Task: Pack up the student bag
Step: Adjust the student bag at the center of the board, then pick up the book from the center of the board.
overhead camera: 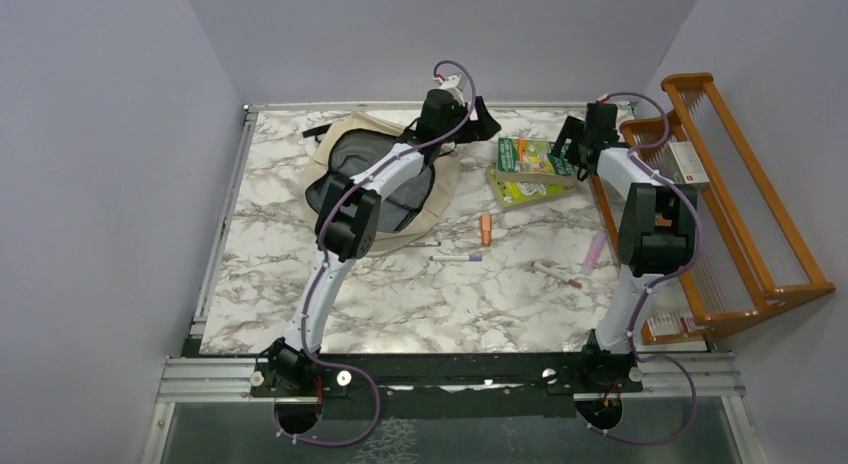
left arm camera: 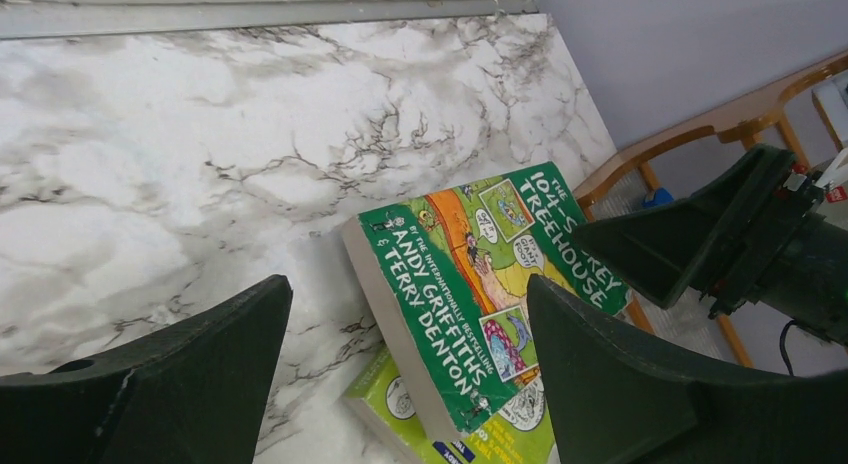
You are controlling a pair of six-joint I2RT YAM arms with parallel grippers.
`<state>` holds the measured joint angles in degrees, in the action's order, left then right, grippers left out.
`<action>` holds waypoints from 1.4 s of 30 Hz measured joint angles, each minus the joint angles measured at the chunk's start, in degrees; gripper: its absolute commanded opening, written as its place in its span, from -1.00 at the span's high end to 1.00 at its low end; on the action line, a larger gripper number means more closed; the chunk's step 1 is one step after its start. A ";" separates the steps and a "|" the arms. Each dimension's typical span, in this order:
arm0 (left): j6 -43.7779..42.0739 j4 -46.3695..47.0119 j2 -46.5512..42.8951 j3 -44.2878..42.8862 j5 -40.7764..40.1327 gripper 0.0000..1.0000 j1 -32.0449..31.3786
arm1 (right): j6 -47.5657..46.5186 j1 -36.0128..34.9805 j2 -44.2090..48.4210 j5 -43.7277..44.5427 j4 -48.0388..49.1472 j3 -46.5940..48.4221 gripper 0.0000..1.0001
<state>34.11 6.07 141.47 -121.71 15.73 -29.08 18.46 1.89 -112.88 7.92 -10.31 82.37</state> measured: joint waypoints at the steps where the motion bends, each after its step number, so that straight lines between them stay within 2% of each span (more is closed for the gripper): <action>1: 0.46 -0.20 1.90 -2.08 0.00 -0.80 -0.39 | -0.37 0.07 -0.33 -0.37 0.04 0.00 -0.78; 8: 5.05 -0.61 8.83 -9.25 0.31 -0.81 -1.73 | -1.42 0.33 -1.90 -2.27 0.39 0.00 -0.78; 16: 8.22 -1.81 13.14 -10.03 0.76 -0.80 -2.43 | -2.40 0.48 -2.73 -5.18 1.14 0.00 -0.75; 23: 10.80 -1.90 14.91 -11.52 2.32 -0.77 -2.67 | -3.69 0.48 -2.86 -9.33 1.73 0.00 -0.65; 35: 14.14 1.11 16.81 -12.02 9.51 -0.68 -2.78 | -6.12 1.18 -4.13 -17.33 3.67 0.00 -0.46; 37: 14.29 1.40 16.94 -12.02 10.64 -0.59 -2.78 | -6.58 1.18 -4.37 -19.02 4.11 0.00 -0.45; 42: 14.32 1.55 17.00 -11.45 11.80 -0.19 -2.54 | -7.61 1.36 -4.68 -21.00 4.70 0.00 -0.44</action>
<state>48.42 7.62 158.47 -133.16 27.53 -31.62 10.85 3.25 -117.56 -13.08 -5.61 82.37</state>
